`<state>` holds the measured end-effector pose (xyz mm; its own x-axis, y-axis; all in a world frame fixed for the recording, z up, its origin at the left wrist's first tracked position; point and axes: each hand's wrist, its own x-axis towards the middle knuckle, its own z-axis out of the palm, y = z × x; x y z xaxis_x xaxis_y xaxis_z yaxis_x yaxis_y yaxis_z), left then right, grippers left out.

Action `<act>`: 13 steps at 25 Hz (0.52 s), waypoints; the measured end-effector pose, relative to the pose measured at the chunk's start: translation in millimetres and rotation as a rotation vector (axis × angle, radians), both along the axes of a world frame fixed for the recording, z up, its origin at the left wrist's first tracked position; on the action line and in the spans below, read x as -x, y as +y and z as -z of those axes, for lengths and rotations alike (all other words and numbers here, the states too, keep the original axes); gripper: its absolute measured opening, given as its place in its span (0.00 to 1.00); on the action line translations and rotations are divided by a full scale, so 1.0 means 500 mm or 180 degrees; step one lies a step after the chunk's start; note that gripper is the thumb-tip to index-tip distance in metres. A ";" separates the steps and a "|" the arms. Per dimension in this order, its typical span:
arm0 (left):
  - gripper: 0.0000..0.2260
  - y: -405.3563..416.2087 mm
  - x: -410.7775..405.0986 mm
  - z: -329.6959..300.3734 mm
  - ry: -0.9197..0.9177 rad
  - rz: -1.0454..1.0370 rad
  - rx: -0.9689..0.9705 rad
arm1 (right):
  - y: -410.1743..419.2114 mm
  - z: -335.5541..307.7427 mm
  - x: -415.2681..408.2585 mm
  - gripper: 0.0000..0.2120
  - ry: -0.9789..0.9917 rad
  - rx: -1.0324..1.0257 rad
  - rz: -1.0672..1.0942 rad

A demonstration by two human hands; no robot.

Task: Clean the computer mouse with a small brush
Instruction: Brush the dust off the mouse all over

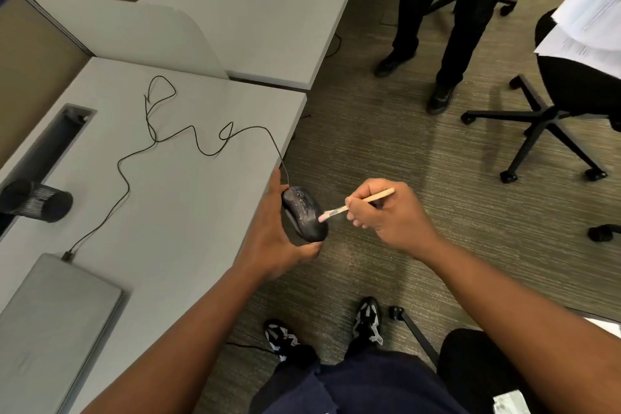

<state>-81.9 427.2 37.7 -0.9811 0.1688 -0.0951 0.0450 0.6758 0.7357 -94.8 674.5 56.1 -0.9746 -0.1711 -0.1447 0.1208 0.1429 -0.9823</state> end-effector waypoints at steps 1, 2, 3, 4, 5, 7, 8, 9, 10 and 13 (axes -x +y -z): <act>0.58 0.000 0.001 0.000 -0.0028 0.0001 0.0007 | -0.005 -0.004 -0.002 0.06 -0.0056 0.0197 -0.0088; 0.60 0.001 0.002 0.000 -0.0069 0.0019 -0.0001 | -0.013 -0.006 -0.004 0.06 -0.0127 0.0364 -0.0208; 0.62 0.001 0.004 0.001 -0.0100 0.0050 -0.0006 | -0.020 -0.007 -0.006 0.06 -0.0167 0.0421 -0.0291; 0.63 0.001 0.004 0.002 -0.0128 0.0076 -0.0002 | -0.024 -0.006 -0.007 0.06 -0.0161 0.0355 -0.0290; 0.64 0.001 0.004 0.001 -0.0165 0.0088 -0.0002 | -0.024 -0.003 -0.006 0.07 -0.0113 0.0198 -0.0214; 0.65 -0.001 0.003 0.000 -0.0239 0.0101 -0.0042 | -0.014 0.001 -0.003 0.08 0.0097 -0.0293 0.0005; 0.66 -0.001 0.002 0.000 -0.0263 0.0105 -0.0056 | -0.009 0.002 -0.002 0.08 0.0169 -0.0413 0.0085; 0.66 -0.001 0.001 0.000 -0.0281 0.0106 -0.0064 | -0.007 0.000 -0.002 0.08 0.0196 -0.0348 0.0103; 0.66 -0.001 0.001 0.000 -0.0303 0.0113 -0.0075 | -0.011 -0.004 -0.003 0.08 0.0156 -0.0117 0.0060; 0.67 0.004 0.005 -0.002 -0.0355 0.0159 -0.0142 | -0.032 -0.008 -0.013 0.10 -0.0108 0.0377 -0.0230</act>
